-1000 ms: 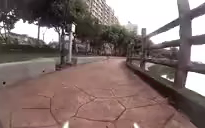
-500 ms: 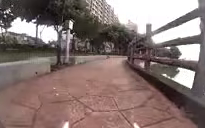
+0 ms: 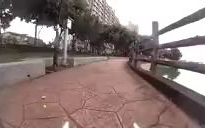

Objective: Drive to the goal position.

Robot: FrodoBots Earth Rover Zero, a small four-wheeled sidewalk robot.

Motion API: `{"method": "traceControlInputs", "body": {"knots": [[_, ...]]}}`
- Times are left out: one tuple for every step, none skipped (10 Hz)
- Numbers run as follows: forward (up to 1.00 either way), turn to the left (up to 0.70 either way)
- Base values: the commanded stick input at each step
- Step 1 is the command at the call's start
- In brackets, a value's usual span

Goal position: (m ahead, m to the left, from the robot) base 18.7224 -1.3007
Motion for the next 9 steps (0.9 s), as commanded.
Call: {"method": "traceControlInputs", "body": {"knots": [[0.70, -0.11], [0.70, -0.01], [0.70, 0.00], [0.70, 0.00], [0.70, 0.00], [0.70, 0.00], [0.70, 0.00], [0.70, 0.00], [0.70, 0.00]]}}
